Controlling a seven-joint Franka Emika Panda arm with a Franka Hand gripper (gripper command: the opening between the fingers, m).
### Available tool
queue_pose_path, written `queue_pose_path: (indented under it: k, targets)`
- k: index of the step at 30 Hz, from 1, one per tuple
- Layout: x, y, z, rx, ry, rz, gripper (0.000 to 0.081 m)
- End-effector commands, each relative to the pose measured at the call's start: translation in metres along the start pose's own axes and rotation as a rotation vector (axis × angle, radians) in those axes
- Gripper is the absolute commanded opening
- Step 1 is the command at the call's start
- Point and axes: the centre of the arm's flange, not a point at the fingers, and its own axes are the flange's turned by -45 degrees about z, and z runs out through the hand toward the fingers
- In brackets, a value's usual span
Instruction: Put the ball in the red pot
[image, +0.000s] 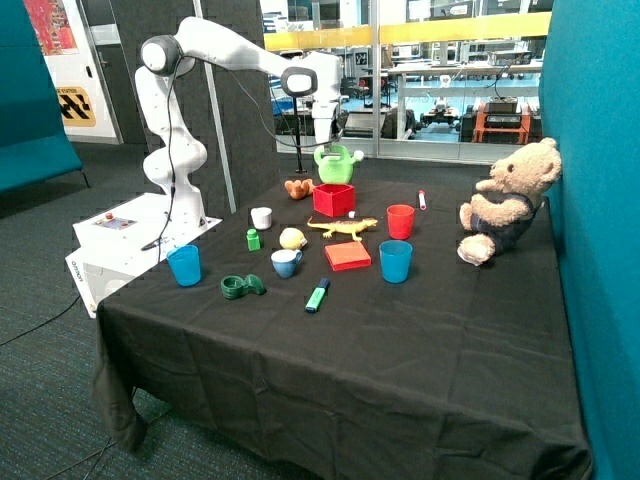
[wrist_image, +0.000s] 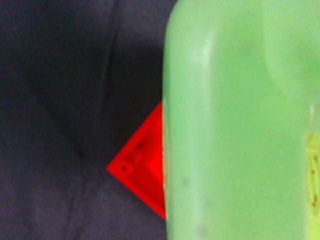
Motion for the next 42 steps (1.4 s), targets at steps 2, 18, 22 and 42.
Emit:
queue_pose_path:
  k: [2,18,22,42]
  targets:
    - [0.029,-0.011,-0.023,-0.0026,-0.0053,-0.022,0.0]
    - [0.051,-0.045,-0.017,-0.0024,-0.0054,-0.089,0.0]
    - [0.052,-0.058,-0.005,-0.0024,-0.0054,-0.112,0.0]
    - [0.037,-0.104,0.034,-0.0021,-0.0055,-0.226,0.0]
